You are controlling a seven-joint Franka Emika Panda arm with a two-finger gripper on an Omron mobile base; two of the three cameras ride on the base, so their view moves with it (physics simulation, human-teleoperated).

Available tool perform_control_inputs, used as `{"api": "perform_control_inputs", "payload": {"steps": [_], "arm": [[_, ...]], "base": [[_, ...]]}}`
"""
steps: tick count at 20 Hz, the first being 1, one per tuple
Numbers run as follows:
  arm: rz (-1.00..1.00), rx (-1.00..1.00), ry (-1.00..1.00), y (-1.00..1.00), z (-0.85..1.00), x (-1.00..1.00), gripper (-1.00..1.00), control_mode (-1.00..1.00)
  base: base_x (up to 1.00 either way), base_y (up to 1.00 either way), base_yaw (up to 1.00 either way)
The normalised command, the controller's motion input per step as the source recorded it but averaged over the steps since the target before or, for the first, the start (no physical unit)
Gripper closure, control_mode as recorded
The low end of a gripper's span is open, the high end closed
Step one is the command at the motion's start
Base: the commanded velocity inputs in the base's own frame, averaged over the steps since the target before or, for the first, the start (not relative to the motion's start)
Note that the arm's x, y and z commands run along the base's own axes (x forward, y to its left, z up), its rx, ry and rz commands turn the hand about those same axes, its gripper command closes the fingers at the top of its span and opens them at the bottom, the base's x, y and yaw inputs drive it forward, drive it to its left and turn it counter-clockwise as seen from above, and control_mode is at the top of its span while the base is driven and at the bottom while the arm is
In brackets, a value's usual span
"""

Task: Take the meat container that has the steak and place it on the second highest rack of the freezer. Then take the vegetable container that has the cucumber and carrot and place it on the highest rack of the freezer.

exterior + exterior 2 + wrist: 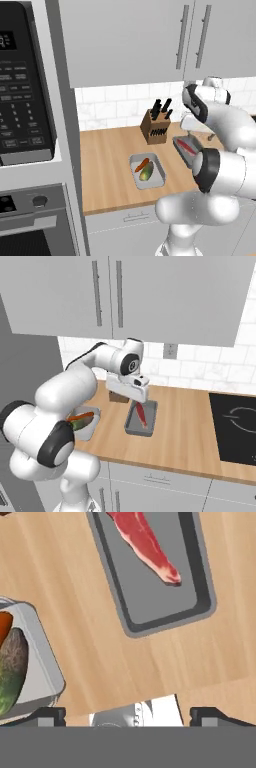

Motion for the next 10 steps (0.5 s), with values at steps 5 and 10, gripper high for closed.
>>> {"api": "perform_control_inputs", "payload": {"steps": [5,10], "arm": [[-0.2,0.12,-0.01,-0.95,-0.43,-0.18,-1.0,-1.0],[-0.24,0.01,0.01,-0.58,-0.53,0.15,-1.0,-1.0]], "base": [[0.0,0.0,0.0],[0.0,0.0,0.0]]}}
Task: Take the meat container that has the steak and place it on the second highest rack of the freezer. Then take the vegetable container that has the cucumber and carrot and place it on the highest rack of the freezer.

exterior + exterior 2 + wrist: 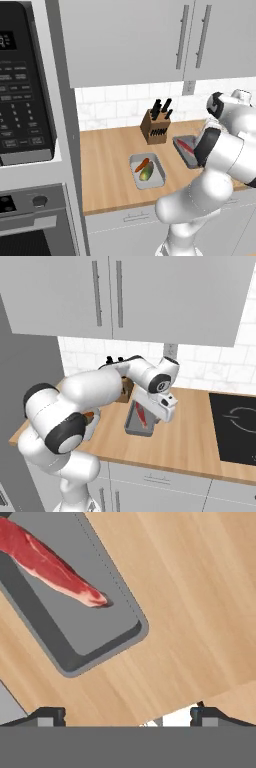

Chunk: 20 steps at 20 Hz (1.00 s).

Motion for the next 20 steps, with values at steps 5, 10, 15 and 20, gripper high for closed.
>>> {"api": "perform_control_inputs", "payload": {"steps": [5,10,15,20], "arm": [[-0.09,0.0,0.0,0.0,-0.23,0.41,-1.0,-1.0],[-0.07,-0.02,0.0,0.0,-0.12,0.32,-1.0,-1.0],[-0.05,-0.01,0.0,-0.12,-0.01,0.03,-1.0,-1.0],[0.0,-0.1,0.09,-0.13,-0.39,-0.26,-1.0,-1.0]], "base": [[0.0,0.0,0.0],[0.0,0.0,0.0],[0.0,0.0,0.0],[0.0,0.0,0.0]]}}
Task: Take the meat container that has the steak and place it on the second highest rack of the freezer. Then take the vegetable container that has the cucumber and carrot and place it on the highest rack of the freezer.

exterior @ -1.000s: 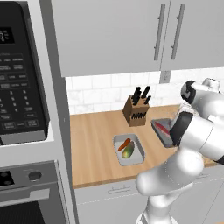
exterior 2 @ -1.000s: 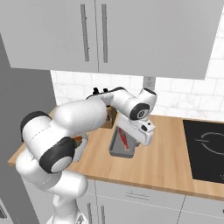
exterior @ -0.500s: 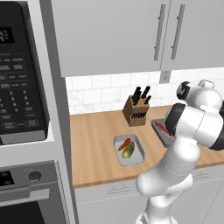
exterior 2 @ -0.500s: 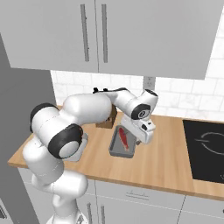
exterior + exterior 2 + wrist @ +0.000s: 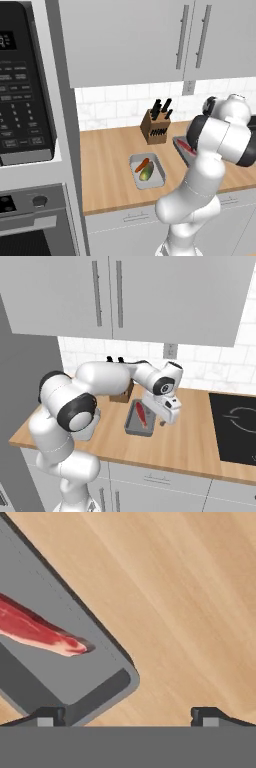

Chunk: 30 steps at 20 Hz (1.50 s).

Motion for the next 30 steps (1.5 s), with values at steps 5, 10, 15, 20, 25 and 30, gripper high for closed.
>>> {"api": "perform_control_inputs", "payload": {"steps": [5,10,15,20,25,30], "arm": [[0.0,-0.1,0.06,0.01,-0.51,-0.02,-1.0,-1.0],[0.0,0.0,-0.04,0.06,-0.11,0.0,-1.0,-1.0],[0.0,0.0,-0.02,0.0,-0.2,0.0,-1.0,-1.0],[0.0,0.0,0.0,0.0,-0.39,0.0,-1.0,-1.0],[0.0,0.0,0.0,0.0,-0.31,0.0,-1.0,-1.0],[0.0,0.0,0.0,0.0,-0.22,0.0,-1.0,-1.0]], "base": [[0.0,0.0,0.0],[0.0,0.0,0.0],[0.0,0.0,0.0],[0.0,0.0,0.0],[0.0,0.0,0.0],[0.0,0.0,0.0]]}}
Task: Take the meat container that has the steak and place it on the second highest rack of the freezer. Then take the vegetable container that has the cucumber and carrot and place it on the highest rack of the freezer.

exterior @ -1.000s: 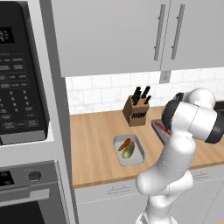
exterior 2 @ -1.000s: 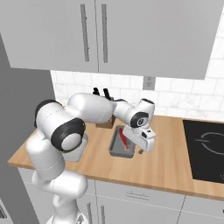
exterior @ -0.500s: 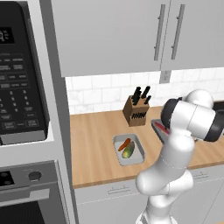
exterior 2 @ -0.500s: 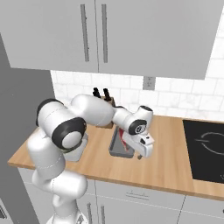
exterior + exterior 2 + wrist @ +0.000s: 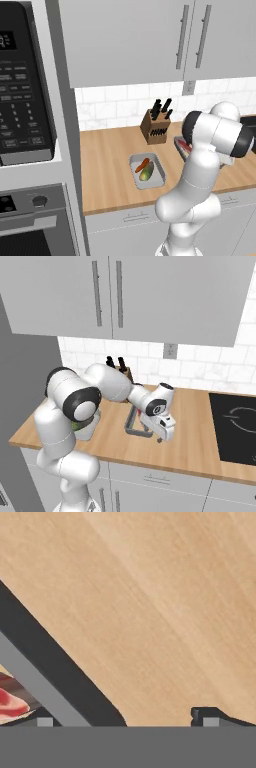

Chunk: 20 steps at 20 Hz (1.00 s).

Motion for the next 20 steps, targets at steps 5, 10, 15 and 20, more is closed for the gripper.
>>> {"api": "perform_control_inputs", "payload": {"steps": [5,10,15,20], "arm": [[0.0,0.0,0.0,0.0,-0.1,0.0,-1.0,-1.0],[0.0,0.0,0.0,0.0,0.0,0.0,1.0,-1.0],[0.0,0.0,0.0,0.0,0.0,0.0,1.0,-1.0],[0.0,0.0,0.0,0.0,0.0,0.0,1.0,-1.0]], "base": [[0.0,0.0,0.0],[0.0,0.0,0.0],[0.0,0.0,0.0],[0.0,0.0,0.0]]}}
